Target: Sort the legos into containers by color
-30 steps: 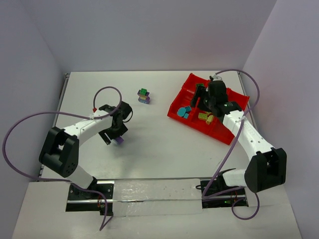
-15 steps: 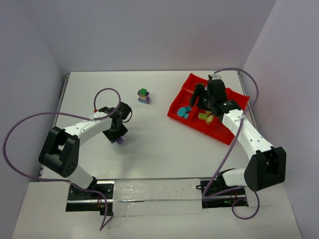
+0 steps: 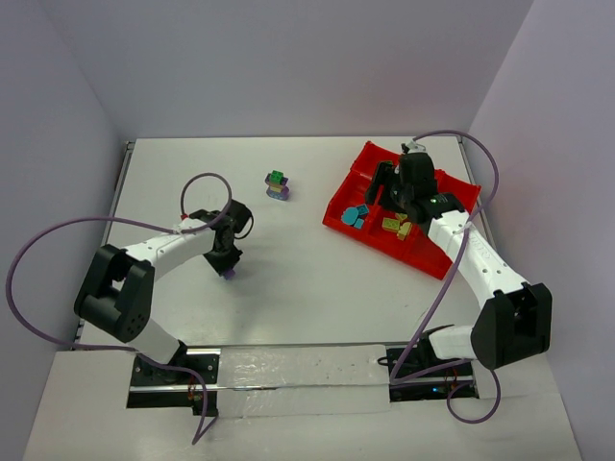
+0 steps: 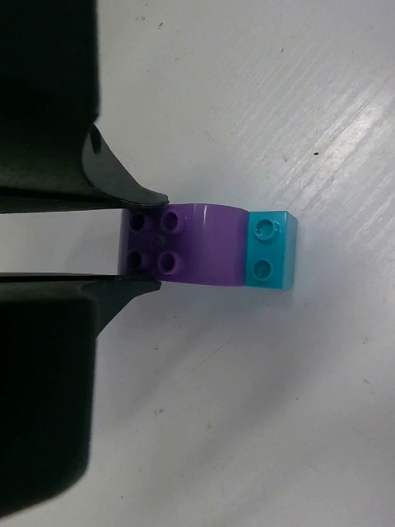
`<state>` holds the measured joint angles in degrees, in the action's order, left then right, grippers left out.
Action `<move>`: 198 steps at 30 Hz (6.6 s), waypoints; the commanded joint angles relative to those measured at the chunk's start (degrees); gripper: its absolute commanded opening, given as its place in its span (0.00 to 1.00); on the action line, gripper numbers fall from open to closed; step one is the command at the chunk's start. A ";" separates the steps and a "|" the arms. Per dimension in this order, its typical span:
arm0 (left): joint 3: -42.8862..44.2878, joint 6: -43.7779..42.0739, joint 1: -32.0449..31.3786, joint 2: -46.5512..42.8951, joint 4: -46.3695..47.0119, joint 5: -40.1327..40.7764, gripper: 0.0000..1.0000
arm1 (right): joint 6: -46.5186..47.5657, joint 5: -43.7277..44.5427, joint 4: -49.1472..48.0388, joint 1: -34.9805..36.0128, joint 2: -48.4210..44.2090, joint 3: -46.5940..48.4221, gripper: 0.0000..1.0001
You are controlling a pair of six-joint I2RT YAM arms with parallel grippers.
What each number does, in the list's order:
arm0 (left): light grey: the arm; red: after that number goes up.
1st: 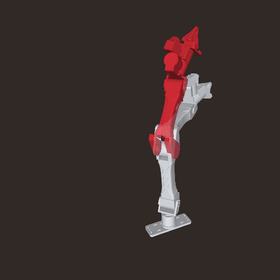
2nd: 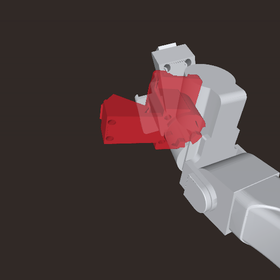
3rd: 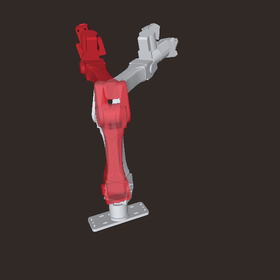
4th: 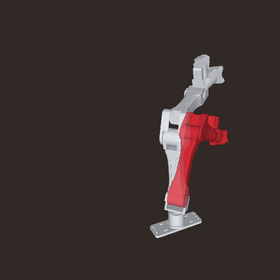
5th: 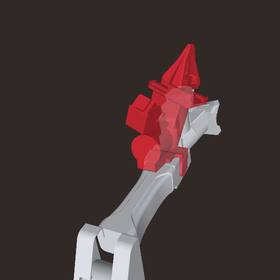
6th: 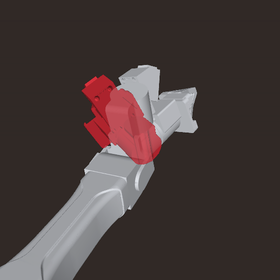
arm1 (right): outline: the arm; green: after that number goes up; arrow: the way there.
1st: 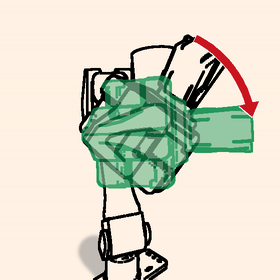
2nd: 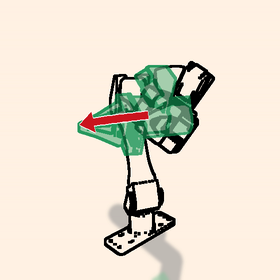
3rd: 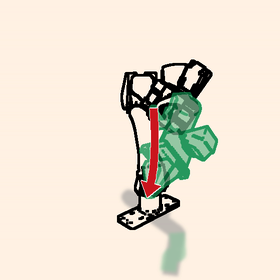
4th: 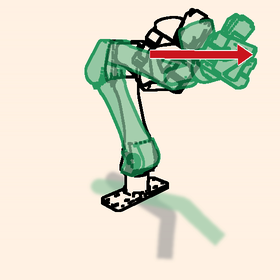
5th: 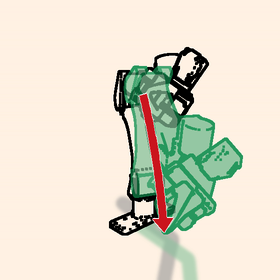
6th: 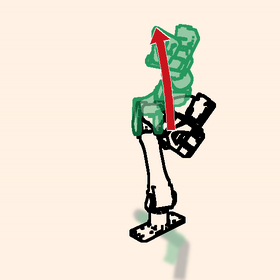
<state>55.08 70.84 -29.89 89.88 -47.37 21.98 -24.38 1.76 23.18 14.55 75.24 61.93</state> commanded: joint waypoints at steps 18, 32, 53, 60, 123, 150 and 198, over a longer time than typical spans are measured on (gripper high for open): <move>20.68 -31.83 0.18 -12.62 26.55 -48.79 0.00 | 1.35 -23.14 -6.93 -0.74 -4.58 2.67 0.76; 14.97 -16.11 0.36 -10.43 57.97 -68.82 0.00 | -13.36 -61.20 -39.95 -0.84 -3.95 -3.05 0.77; 13.20 -15.19 0.36 -10.36 60.93 -71.82 0.00 | -27.93 -69.11 -57.81 0.25 1.99 -0.27 0.76; 12.53 -15.59 0.36 -10.87 61.04 -71.86 0.00 | -28.54 -68.26 -58.67 1.31 4.02 1.05 0.69; 15.94 -33.14 2.48 -7.33 33.85 -52.29 0.00 | 1.32 -16.63 5.93 3.80 4.59 23.44 0.77; 20.38 -42.28 -2.81 -3.92 25.79 -45.09 0.00 | -14.65 -33.58 -1.52 11.30 17.66 22.43 0.69; 20.97 -42.79 -3.51 -3.44 24.55 -40.91 0.99 | -19.29 -31.36 -9.20 11.17 13.34 12.78 0.00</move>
<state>73.12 29.27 -33.34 86.39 -23.68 -19.11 -44.01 -32.34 14.51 26.00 92.10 75.40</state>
